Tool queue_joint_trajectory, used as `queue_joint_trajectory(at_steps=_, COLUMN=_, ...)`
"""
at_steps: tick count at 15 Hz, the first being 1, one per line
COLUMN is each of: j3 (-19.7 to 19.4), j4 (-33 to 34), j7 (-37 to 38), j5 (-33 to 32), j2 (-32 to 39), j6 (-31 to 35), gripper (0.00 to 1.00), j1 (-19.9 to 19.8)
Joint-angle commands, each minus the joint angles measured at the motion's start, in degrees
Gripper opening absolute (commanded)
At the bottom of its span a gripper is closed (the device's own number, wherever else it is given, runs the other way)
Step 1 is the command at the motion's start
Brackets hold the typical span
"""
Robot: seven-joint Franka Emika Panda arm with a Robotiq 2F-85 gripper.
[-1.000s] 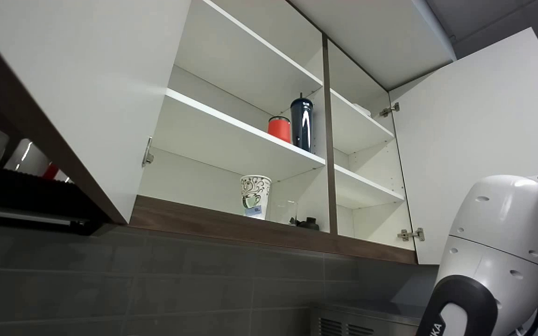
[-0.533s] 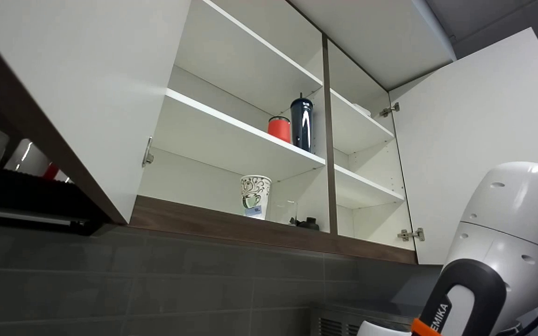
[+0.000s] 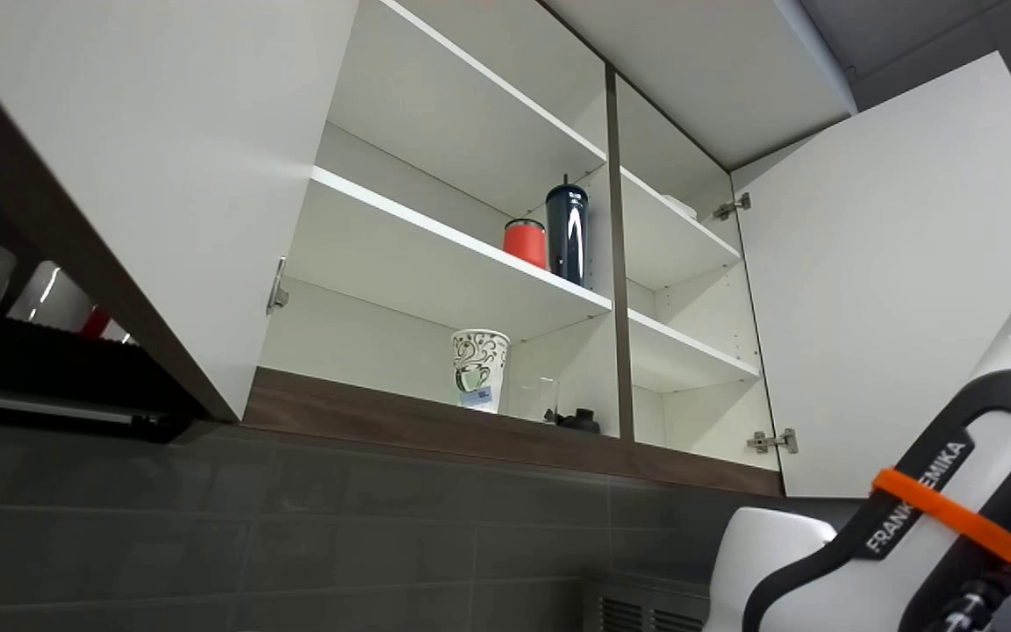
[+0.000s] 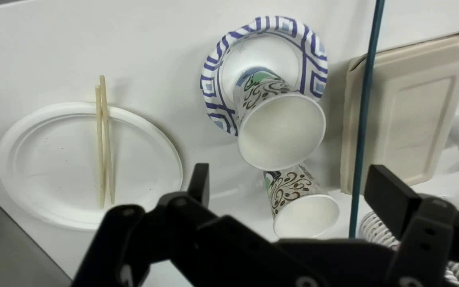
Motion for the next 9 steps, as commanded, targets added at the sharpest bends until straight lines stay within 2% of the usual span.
queue_joint_trajectory(at_steps=1, j3=-1.1, j4=-5.0, j7=-4.2, j5=1.9, j2=-11.1, j6=-6.1, gripper=1.00, j1=1.4)
queue_joint_trajectory(at_steps=2, j3=-0.3, j4=-1.6, j7=-1.7, j5=0.2, j2=-5.3, j6=-3.6, gripper=1.00, j1=0.4)
queue_joint_trajectory(at_steps=5, j3=-0.5, j4=-3.5, j7=-2.3, j5=0.1, j2=-10.0, j6=-5.5, gripper=1.00, j1=0.8)
queue_joint_trajectory(at_steps=9, j3=-0.6, j4=-4.2, j7=-2.7, j5=0.2, j2=-10.3, j6=-5.5, gripper=1.00, j1=0.9)
